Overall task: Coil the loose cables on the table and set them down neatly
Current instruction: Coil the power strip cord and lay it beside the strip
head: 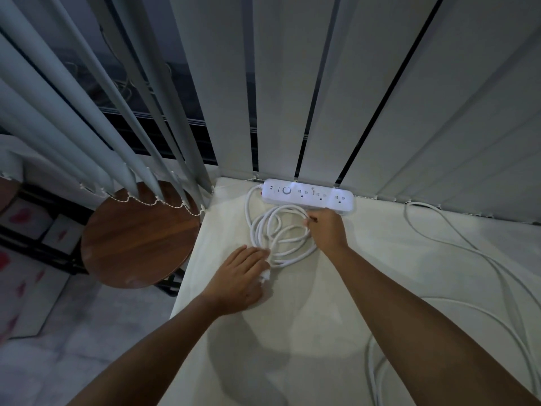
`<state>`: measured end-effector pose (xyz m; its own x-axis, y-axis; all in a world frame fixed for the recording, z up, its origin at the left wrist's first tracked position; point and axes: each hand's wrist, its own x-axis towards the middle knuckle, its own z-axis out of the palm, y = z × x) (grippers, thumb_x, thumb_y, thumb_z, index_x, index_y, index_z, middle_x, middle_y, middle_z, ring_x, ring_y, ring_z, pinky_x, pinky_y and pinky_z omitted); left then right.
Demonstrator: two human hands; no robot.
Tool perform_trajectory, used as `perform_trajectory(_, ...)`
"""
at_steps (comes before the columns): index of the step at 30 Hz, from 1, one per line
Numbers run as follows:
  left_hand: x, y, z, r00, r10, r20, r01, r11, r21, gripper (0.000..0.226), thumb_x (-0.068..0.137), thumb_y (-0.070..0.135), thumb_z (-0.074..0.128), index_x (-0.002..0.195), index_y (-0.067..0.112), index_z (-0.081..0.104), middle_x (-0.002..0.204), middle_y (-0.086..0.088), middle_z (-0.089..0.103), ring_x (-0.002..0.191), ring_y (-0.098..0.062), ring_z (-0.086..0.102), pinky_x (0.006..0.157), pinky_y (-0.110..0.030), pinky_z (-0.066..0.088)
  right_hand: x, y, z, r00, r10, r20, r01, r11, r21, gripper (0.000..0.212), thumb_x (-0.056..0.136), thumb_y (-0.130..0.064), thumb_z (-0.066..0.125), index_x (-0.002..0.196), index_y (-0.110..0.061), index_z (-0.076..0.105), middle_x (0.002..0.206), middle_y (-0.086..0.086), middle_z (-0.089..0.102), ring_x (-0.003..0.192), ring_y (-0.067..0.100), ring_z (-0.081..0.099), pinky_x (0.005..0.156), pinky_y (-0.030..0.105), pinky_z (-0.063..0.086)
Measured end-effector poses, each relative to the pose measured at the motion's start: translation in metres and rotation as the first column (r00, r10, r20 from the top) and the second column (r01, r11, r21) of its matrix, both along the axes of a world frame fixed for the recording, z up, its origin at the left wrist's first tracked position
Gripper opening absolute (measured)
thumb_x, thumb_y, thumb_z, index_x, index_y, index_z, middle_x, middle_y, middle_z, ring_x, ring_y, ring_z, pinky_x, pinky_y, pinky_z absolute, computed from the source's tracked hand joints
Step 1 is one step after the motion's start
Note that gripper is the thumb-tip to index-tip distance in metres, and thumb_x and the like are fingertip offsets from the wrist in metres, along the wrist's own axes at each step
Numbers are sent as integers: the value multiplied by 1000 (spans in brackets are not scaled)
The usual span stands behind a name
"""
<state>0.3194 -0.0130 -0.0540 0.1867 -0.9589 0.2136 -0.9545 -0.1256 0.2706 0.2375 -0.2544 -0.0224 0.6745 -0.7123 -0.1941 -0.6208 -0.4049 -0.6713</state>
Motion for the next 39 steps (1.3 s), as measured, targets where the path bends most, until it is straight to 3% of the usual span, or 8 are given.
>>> perform_trajectory(3,13,-2,8,983,184,-5,-184,983,-6,38,64,13,58,102,17,60,119,-3,62,107,-29,58,93,-34,38,-4,7,-1,1000,-29,-1,29,997,-69,13,90,-17,61,80,-10,64,69,3,57,65,21,53,58,27,40)
perform_trajectory(5,23,-5,13,951,309,-24,-309,951,6,40,61,3,59,99,17,60,112,-2,64,103,-28,58,89,-34,40,-6,12,-4,997,2,-83,-17,983,-185,18,95,-20,53,104,-10,66,93,10,61,85,26,59,69,32,46)
perform_trajectory(12,20,-34,19,854,487,-182,-485,872,58,21,84,32,56,88,12,56,86,-4,66,80,-28,60,71,-38,44,-6,15,-11,969,90,-228,-145,960,-238,39,99,-16,41,137,-12,47,120,11,50,105,28,53,79,37,49)
perform_trajectory(20,28,-42,23,660,563,-497,-551,813,189,10,88,15,60,97,13,57,87,-3,67,80,-25,61,71,-37,49,6,8,-5,1000,10,-9,-11,992,-123,29,93,-5,48,113,-12,67,110,11,64,103,27,59,86,31,46)
perform_trajectory(23,33,-37,25,633,582,-511,-539,805,249,9,86,18,61,91,15,55,77,2,64,72,-22,58,64,-34,45,9,2,-2,987,-158,40,156,987,45,14,89,-9,58,99,-10,68,97,6,70,92,24,65,78,29,48)
perform_trajectory(27,36,-28,26,592,675,-440,-573,737,359,9,78,24,58,80,23,49,60,4,56,60,-20,54,51,-28,34,11,-6,2,982,-188,1,187,980,74,10,84,-10,63,85,-11,73,87,4,73,83,22,65,71,26,47)
perform_trajectory(32,33,-31,28,684,633,-362,-555,774,306,15,81,28,62,91,17,63,87,0,60,86,-23,56,70,-34,46,5,-7,5,992,-125,-25,127,988,88,17,88,-13,56,86,-16,73,86,2,73,81,21,65,66,26,46)
perform_trajectory(39,32,-42,30,611,666,-429,-560,746,360,30,85,45,58,103,21,58,99,3,63,92,-20,59,81,-38,50,-29,10,6,999,22,37,-18,993,-117,27,90,-14,51,108,-15,71,103,8,68,98,26,60,81,37,50)
